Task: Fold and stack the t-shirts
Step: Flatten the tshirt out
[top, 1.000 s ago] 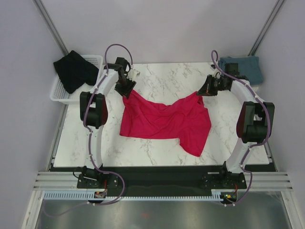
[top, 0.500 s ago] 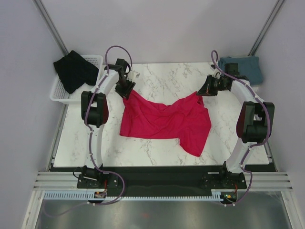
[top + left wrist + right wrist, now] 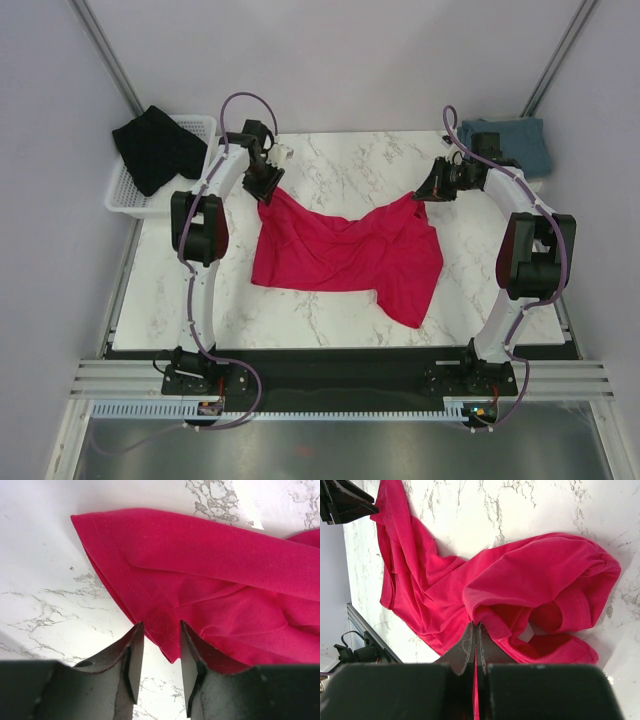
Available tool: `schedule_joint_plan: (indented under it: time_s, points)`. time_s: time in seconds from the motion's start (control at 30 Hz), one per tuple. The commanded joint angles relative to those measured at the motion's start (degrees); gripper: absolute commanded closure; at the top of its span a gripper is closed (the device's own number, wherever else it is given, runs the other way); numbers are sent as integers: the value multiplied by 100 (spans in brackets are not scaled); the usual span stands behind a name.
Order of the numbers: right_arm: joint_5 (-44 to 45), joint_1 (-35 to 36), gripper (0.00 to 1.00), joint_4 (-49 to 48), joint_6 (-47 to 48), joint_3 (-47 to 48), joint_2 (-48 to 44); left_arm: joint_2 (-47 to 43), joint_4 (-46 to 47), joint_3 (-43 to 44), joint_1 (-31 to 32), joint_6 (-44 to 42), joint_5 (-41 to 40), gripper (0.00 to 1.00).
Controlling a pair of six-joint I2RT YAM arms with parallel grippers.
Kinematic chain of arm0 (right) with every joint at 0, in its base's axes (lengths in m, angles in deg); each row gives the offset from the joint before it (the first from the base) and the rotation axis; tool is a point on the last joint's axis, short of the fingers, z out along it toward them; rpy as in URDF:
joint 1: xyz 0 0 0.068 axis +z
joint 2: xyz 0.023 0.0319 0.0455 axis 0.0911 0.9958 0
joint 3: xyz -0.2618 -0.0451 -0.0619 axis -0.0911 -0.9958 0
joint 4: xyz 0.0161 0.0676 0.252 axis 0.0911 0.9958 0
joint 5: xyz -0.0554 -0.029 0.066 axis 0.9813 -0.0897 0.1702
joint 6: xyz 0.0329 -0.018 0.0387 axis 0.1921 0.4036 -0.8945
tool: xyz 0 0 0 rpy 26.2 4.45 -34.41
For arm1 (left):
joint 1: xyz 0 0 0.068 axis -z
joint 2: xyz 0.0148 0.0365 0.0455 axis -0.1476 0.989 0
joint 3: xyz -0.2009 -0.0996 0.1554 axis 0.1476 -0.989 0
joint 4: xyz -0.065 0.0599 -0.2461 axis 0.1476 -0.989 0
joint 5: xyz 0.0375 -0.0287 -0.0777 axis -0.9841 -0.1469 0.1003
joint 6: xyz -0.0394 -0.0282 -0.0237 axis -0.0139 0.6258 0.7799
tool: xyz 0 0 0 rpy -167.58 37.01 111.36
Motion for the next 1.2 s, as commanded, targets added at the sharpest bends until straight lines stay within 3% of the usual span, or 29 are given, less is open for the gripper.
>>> schedule_joint_plan:
  time_s: [0.0, 0.83, 1.13, 1.17]
  points:
    - [7, 25, 100, -137, 71, 64, 4, 49, -41, 189, -32, 213, -38, 57]
    - [33, 25, 100, -137, 80, 213, 144, 163, -41, 207, -76, 301, 23, 61]
    - [51, 34, 100, -146, 88, 222, 162, 198, -77, 233, -85, 283, 119, 74]
    - [59, 25, 100, -146, 88, 213, 153, 198, -51, 251, -76, 292, 137, 79]
